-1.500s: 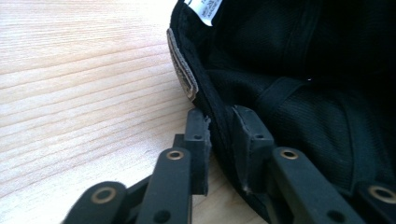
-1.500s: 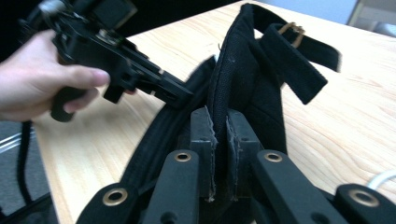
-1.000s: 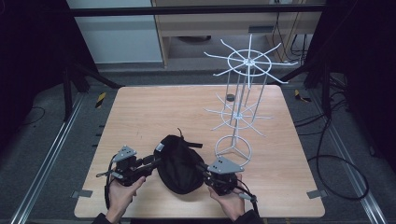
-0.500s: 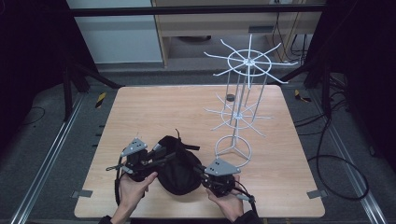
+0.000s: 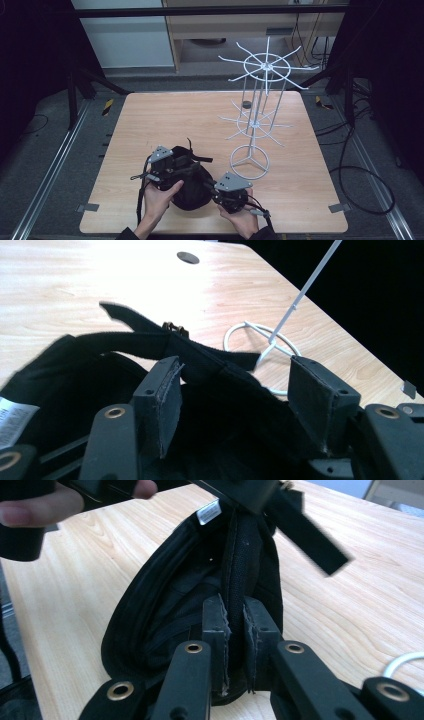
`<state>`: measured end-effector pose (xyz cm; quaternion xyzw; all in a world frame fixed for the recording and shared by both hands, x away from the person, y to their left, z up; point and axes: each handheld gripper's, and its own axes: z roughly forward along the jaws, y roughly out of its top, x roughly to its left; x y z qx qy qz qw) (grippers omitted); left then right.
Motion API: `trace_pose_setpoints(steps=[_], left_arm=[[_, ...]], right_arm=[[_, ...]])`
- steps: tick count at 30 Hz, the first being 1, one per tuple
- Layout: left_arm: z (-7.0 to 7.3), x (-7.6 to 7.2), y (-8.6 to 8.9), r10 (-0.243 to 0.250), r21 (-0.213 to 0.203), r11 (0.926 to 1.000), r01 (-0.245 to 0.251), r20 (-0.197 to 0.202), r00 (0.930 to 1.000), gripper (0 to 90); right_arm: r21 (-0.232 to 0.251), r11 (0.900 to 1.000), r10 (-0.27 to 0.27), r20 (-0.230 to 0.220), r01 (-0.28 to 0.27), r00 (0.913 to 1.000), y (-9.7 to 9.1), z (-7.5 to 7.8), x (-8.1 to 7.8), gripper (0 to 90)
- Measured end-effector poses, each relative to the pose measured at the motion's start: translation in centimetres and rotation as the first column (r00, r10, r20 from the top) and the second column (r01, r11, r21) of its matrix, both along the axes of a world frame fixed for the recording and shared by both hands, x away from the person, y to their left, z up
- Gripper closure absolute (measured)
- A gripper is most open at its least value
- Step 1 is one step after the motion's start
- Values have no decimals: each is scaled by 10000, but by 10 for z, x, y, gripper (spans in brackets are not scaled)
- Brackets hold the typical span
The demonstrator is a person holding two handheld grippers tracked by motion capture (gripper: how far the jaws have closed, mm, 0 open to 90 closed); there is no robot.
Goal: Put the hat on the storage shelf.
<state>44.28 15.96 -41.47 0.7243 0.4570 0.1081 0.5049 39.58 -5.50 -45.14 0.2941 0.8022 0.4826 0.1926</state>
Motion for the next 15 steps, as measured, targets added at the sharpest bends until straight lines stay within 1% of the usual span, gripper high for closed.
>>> trace_pose_setpoints(steps=[2, 3, 4, 5, 6, 7, 10, 11, 12, 13, 14, 15], left_arm=[[-1, -1, -2, 87, 182, 9998, -88, 73, 9999, 400], [-1, -1, -2, 87, 182, 9998, -88, 73, 9999, 426], [-2, -1, -1, 204, 223, 9995, -205, 58, 9998, 459], [-2, -1, -1, 204, 223, 9995, -205, 58, 9998, 472], [-2, -1, 0, 246, 107, 9996, -246, -35, 9997, 472], [-2, 0, 2, 276, 54, 9996, -276, -120, 9995, 525], [-3, 0, 3, 279, 94, 9996, -277, -184, 9994, 594], [-3, 0, 3, 274, 93, 9996, -273, -206, 9994, 594], [-4, -1, 3, 238, 166, 9996, -235, -241, 9994, 641], [-4, -1, 3, 238, 166, 9996, -235, -241, 9994, 657], [-4, -1, 3, 218, 194, 9996, -214, -235, 9995, 680], [-4, -1, 3, 230, 192, 9996, -225, -251, 9994, 692]], right_arm=[[-31, 9999, 130, 7, -130, 9999, 2, -1, 0, 821], [-37, 9998, 171, 24, -170, 9999, 2, -1, -1, 820], [-43, 9998, 195, 19, -195, 9998, 3, -1, -1, 819], [-43, 9998, 195, 19, -195, 9998, 3, -1, -1, 819], [-34, 9997, 223, 13, -223, 9997, 3, -1, -1, 817], [-12, 9996, 276, -44, -276, 9996, 3, -2, -1, 810], [61, 9991, 409, -133, -408, 9991, 4, -2, 0, 795], [66, 9989, 468, -155, -467, 9988, 5, -2, 0, 786], [112, 9981, 602, -221, -600, 9979, 6, -3, 0, 754], [112, 9981, 602, -221, -600, 9979, 6, -3, 0, 754], [149, 9971, 755, -253, -751, 9968, 8, -3, -1, 703], [212, 9961, 860, -317, -854, 9958, 8, -3, -1, 680]])
